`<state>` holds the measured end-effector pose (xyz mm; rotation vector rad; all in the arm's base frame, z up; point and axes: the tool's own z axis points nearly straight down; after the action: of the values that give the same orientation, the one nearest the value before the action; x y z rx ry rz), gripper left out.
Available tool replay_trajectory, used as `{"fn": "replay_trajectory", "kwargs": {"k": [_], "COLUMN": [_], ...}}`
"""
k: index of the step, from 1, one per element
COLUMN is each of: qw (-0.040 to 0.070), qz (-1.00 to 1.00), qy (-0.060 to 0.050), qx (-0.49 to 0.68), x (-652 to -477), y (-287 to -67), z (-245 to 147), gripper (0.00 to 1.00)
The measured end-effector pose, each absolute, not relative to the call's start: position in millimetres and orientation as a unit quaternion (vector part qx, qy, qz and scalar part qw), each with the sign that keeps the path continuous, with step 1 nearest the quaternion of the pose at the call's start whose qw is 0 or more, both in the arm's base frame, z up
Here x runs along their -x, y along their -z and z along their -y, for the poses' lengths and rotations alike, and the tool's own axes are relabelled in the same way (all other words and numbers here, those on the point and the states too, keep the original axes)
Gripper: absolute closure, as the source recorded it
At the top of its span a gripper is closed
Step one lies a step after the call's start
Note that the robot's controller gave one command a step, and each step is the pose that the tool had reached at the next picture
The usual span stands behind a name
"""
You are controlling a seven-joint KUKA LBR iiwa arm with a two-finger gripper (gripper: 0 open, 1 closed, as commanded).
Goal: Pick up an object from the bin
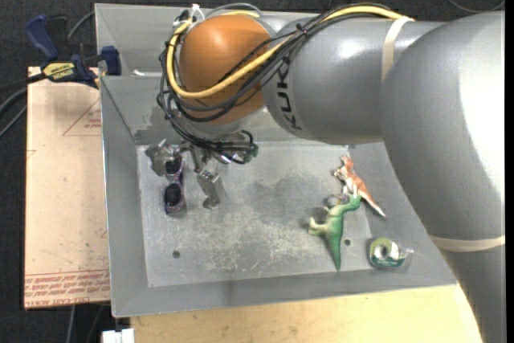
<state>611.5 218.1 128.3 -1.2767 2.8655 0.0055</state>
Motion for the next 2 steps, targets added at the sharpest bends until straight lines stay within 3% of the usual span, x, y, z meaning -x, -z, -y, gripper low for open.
{"fn": "replay_trajectory", "kwargs": {"k": [1, 2], "qw": [0.002, 0.005], "qz": [-0.861, -0.79], "qy": [-0.002, -0.002], "qx": [0.509, 0.613], "x": [-612.5, -615.7], "y": [-68.0, -70.2], "z": [-222.7, -214.2], "gripper": [0.0, 1.0]}}
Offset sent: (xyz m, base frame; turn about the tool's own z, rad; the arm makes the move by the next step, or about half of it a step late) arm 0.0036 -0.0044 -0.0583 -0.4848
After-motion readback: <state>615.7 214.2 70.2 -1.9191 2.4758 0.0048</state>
